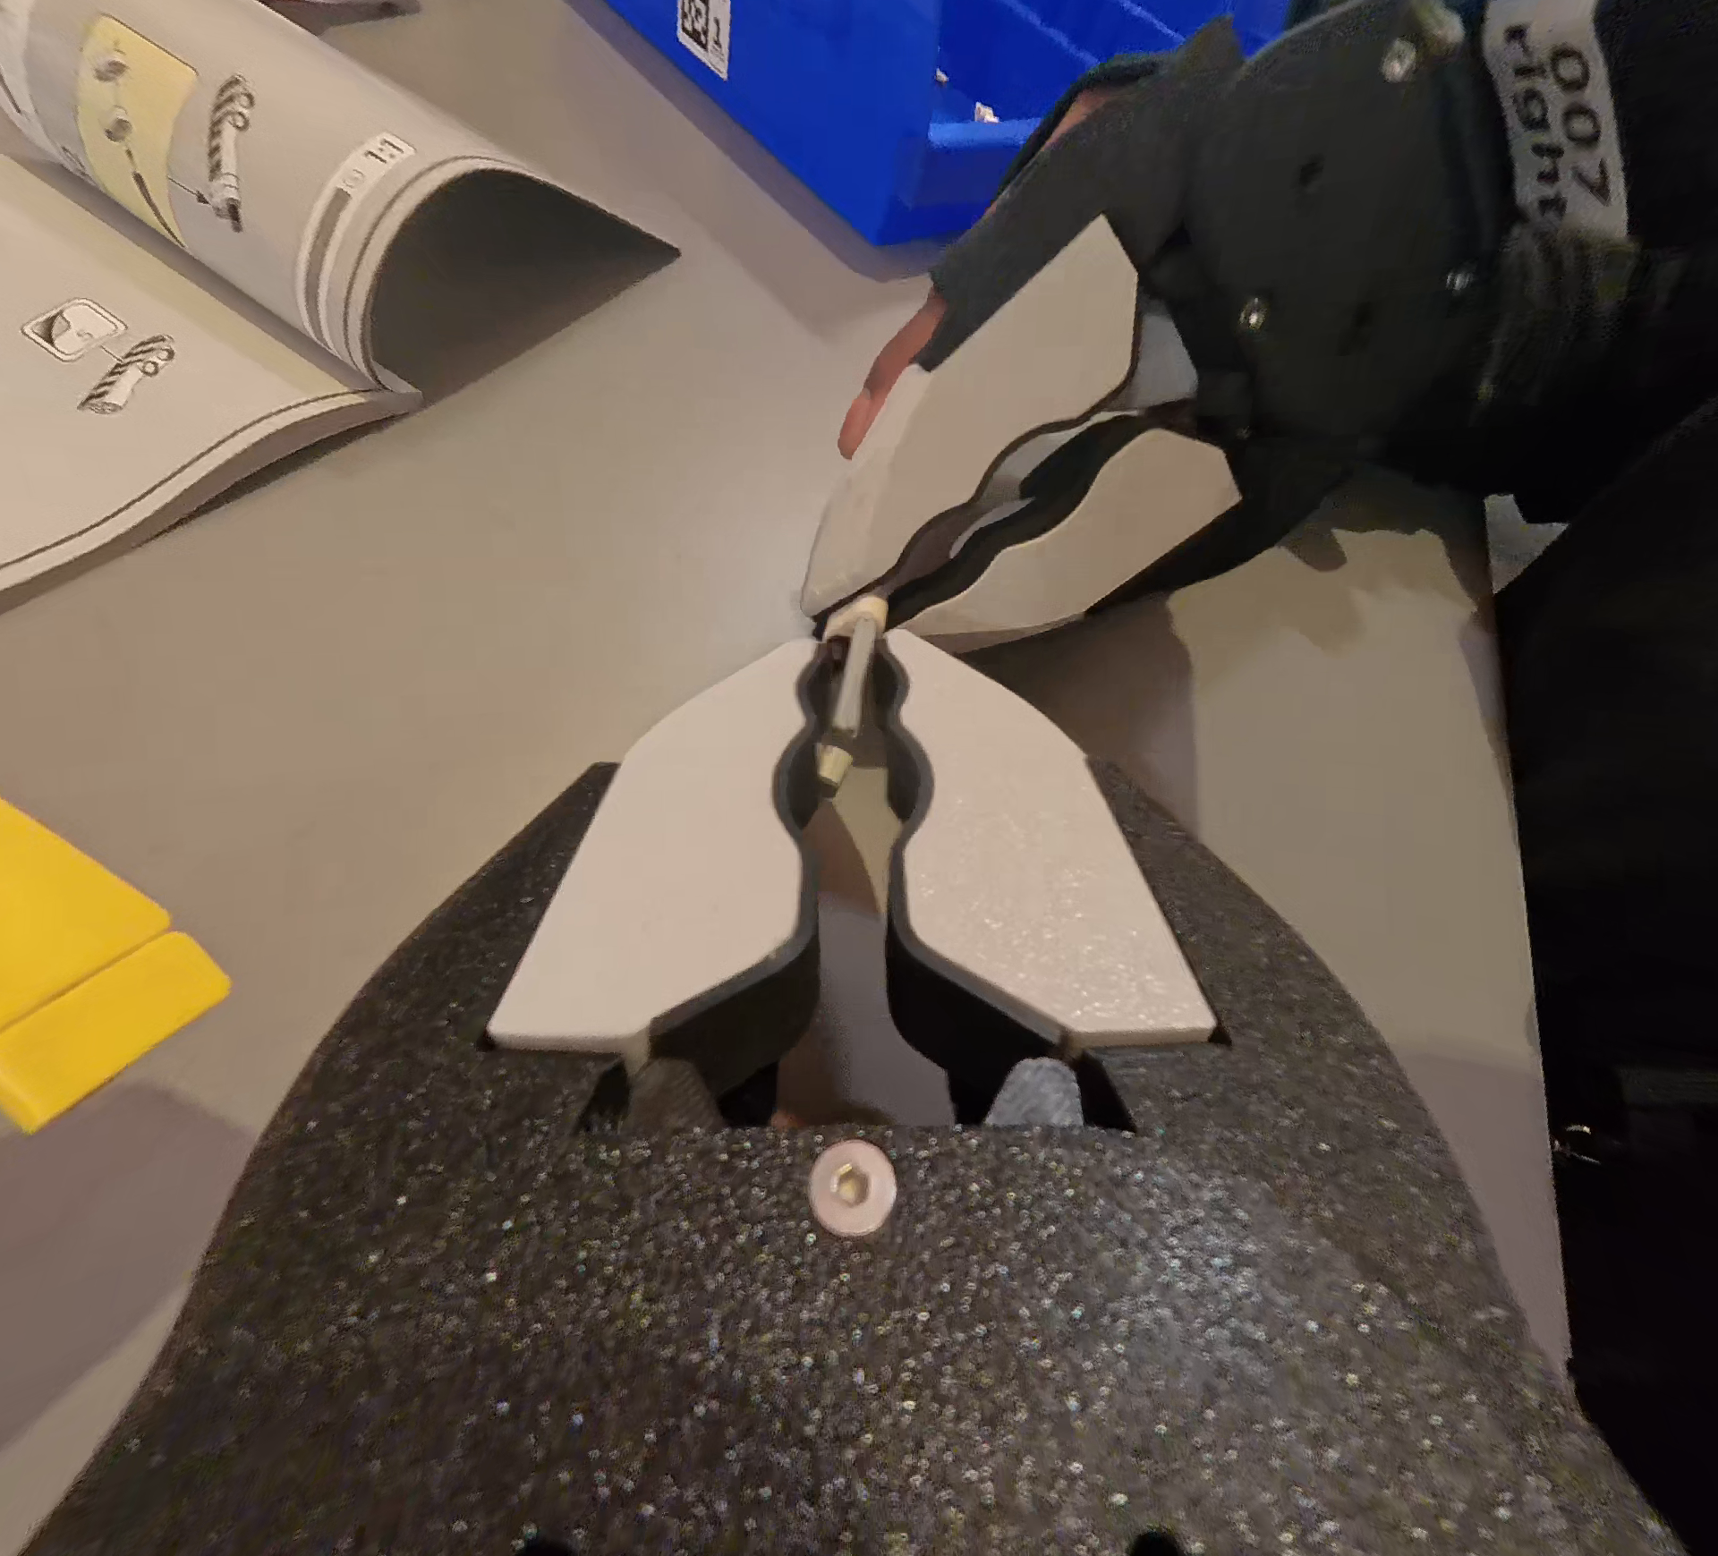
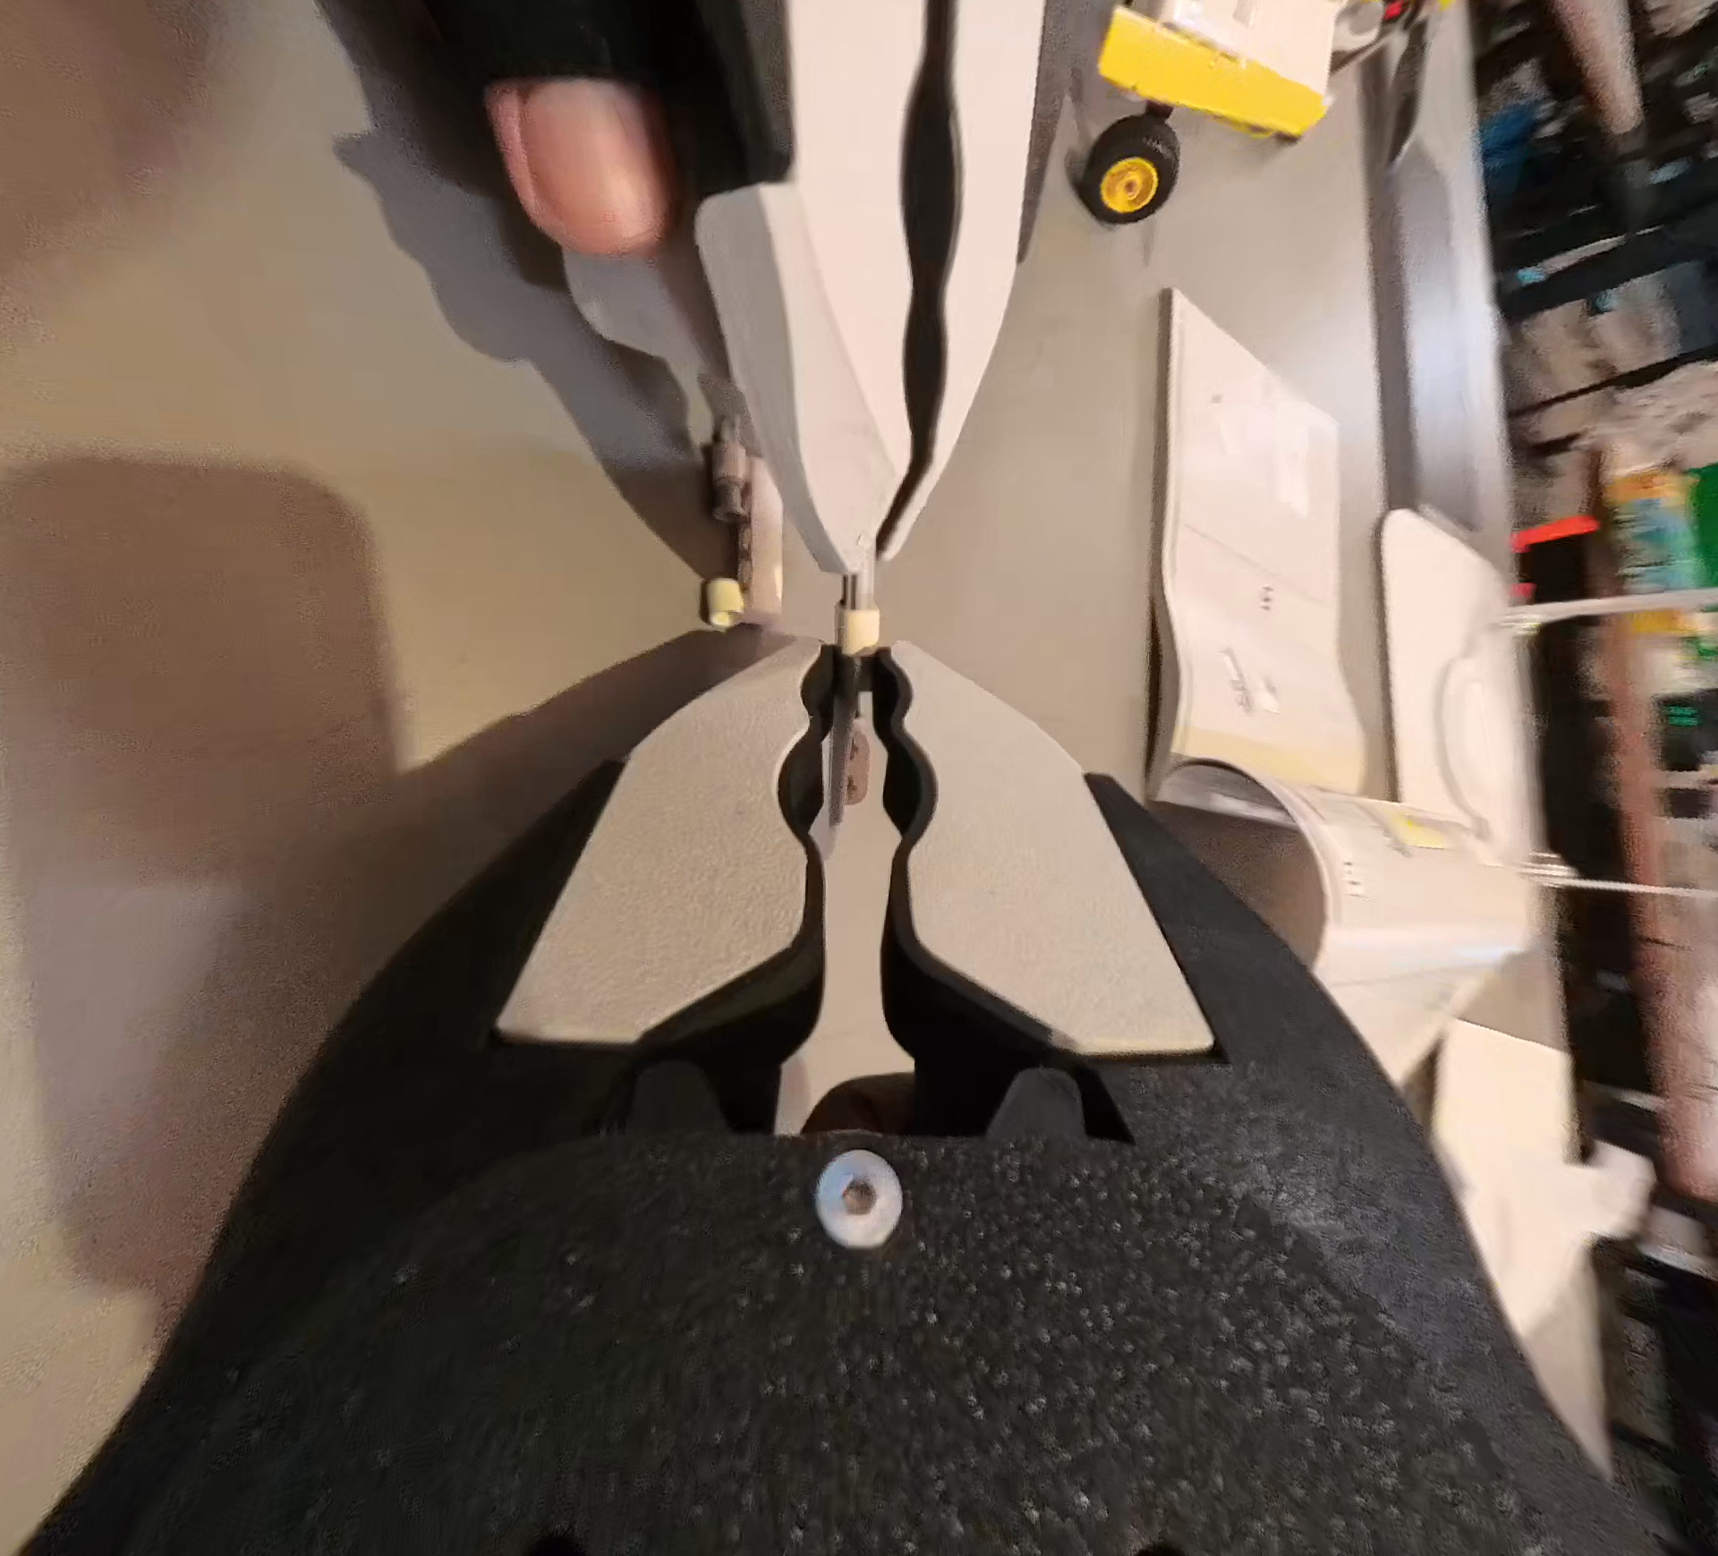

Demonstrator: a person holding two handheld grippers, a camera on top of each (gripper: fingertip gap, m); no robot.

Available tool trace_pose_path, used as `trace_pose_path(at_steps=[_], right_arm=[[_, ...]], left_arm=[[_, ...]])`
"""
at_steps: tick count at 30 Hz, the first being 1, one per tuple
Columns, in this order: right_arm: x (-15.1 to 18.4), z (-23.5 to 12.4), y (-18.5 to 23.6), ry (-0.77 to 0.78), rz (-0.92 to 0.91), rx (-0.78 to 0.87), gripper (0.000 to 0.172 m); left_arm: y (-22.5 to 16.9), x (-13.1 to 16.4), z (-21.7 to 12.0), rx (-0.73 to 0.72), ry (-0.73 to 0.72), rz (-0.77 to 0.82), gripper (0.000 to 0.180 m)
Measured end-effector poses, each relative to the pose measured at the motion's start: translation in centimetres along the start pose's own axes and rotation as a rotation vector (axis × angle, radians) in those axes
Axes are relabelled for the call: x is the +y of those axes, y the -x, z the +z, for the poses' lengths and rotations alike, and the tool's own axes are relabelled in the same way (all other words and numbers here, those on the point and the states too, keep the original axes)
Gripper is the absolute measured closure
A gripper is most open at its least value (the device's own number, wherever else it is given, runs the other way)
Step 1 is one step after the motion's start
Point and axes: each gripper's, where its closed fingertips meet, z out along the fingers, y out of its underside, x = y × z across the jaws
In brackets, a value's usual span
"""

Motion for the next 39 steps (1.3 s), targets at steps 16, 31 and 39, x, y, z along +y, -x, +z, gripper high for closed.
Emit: trace_pose_path(at_steps=[16,31,39], right_arm=[[3.8,0.1,1.2,0.006,0.643,-0.613,0.165],[4.5,-1.8,-0.8,-0.097,0.500,-0.283,0.125],[4.7,-1.5,-0.9,-0.124,0.488,-0.177,0.118]], left_arm=[[0.9,-2.5,-1.7,0.025,-0.183,-0.114,0.140],[-1.7,-7.9,-4.5,0.045,-0.611,0.104,0.114],[-1.6,-10.0,-1.7,-0.109,-0.545,0.252,0.103]])
